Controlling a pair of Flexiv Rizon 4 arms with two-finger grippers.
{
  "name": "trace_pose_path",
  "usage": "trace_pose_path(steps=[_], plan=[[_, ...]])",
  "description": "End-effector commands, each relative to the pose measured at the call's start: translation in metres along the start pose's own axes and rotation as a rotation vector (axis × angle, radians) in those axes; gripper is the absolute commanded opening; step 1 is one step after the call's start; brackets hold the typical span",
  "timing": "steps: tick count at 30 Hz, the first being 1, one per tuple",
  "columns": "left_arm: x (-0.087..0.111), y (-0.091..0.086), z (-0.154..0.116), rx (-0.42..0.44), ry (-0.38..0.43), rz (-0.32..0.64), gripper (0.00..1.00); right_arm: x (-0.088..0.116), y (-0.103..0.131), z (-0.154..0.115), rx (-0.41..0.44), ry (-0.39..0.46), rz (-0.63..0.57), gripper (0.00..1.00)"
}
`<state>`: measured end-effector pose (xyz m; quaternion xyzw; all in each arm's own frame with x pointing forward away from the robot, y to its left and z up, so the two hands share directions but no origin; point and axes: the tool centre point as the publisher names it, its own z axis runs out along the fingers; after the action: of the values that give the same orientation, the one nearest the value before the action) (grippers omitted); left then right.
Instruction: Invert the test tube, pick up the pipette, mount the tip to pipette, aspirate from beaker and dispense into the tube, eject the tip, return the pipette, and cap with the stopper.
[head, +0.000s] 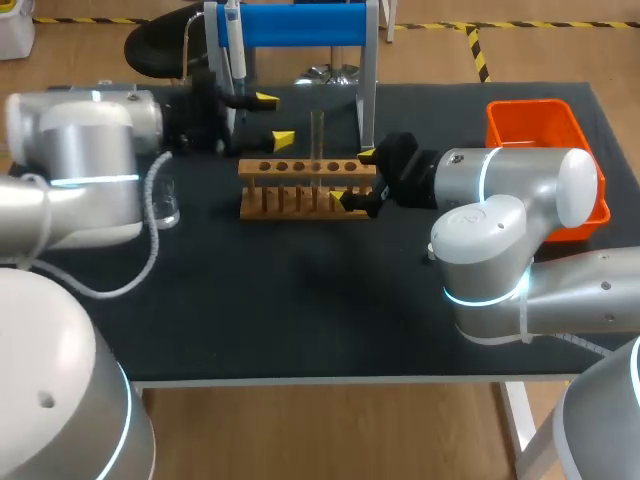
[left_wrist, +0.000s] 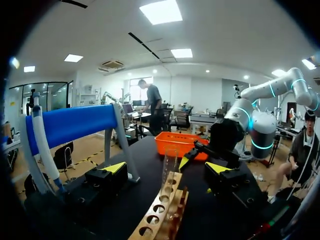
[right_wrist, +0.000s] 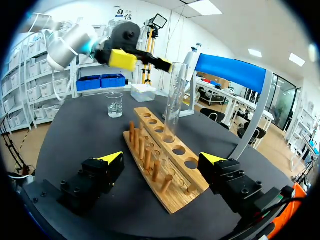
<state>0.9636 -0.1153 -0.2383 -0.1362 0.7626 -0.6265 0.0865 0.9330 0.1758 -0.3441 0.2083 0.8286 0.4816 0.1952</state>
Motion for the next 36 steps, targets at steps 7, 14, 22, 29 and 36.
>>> trace_pose_path(steps=[7,14,22,29,36], plan=[[0.024,-0.011,-0.031,-0.028,-0.076,-0.001,1.00,0.000,0.000,0.000,0.000,0.001,0.001,1.00],[0.024,-0.011,-0.031,-0.028,-0.076,-0.001,1.00,0.000,0.000,0.000,0.000,0.001,0.001,1.00],[-0.013,0.005,-0.098,-0.066,-0.322,-0.024,1.00,0.000,0.000,0.000,0.000,0.001,0.001,1.00],[-0.039,0.018,-0.173,-0.119,-0.557,-0.060,1.00,0.000,0.000,0.000,0.000,0.001,0.001,1.00],[-0.063,0.049,-0.227,-0.148,-0.788,-0.158,1.00,0.000,0.000,0.000,0.000,0.001,0.001,1.00]])
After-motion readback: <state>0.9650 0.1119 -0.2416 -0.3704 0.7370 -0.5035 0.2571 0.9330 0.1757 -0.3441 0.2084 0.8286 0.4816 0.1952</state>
